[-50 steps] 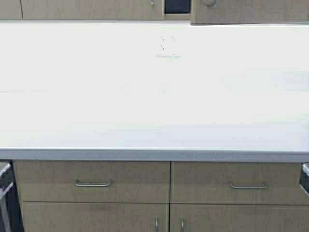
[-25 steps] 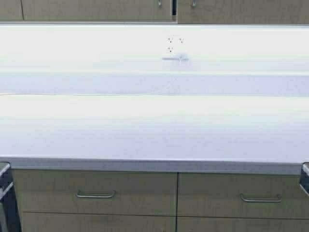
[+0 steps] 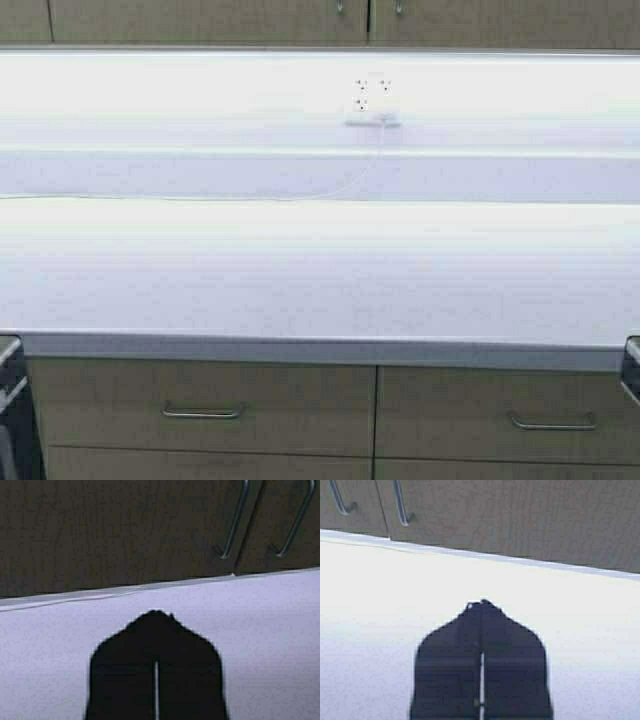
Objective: Open the cabinet, put the pot inside, then close it
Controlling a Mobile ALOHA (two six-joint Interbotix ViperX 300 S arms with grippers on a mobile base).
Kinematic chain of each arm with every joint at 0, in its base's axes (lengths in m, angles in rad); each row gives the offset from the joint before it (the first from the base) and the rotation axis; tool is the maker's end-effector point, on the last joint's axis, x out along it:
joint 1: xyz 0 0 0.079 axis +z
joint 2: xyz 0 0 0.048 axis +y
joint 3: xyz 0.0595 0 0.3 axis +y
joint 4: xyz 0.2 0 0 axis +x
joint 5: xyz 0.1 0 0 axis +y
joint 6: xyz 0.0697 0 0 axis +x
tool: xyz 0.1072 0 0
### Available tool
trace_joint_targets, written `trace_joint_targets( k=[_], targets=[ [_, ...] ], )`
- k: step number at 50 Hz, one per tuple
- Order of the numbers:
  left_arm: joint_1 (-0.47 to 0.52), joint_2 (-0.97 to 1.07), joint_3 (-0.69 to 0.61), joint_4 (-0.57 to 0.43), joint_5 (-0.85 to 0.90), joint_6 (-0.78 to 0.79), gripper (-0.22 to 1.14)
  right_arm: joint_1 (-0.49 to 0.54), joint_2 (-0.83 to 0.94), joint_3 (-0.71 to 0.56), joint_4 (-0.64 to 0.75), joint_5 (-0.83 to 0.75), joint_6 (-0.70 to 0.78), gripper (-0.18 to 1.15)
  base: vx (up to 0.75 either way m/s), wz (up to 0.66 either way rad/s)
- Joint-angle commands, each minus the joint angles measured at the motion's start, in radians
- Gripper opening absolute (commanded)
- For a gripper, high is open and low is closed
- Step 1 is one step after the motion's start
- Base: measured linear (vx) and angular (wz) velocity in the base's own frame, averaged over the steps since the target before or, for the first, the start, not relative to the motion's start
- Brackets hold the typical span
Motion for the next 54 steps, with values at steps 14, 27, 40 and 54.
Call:
trace_joint_targets(
  k=[14, 27, 40, 54],
  targets=[
    [-0.002, -0.012, -0.006, 0.000, -0.009, -0.003, 0.04, 0.003, -0.026, -0.011, 0.002, -0.008, 0.003, 0.07, 0.01, 0.00],
    [-0.002, -0.014, -0.003, 0.000, -0.009, -0.006, 0.04, 0.003, -0.028, -0.009, 0.002, -0.003, 0.002, 0.07, 0.00, 0.00],
    [-0.002, -0.012, -0.002, 0.000, -0.012, -0.006, 0.04, 0.003, -0.026, 0.003, 0.002, -0.005, 0.005, 0.07, 0.00, 0.00],
    [-0.002, -0.002, -0.002, -0.002, -0.009, -0.006, 0.04, 0.003, -0.028, 0.005, 0.002, -0.005, 0.006, 0.07, 0.00, 0.00]
  ],
)
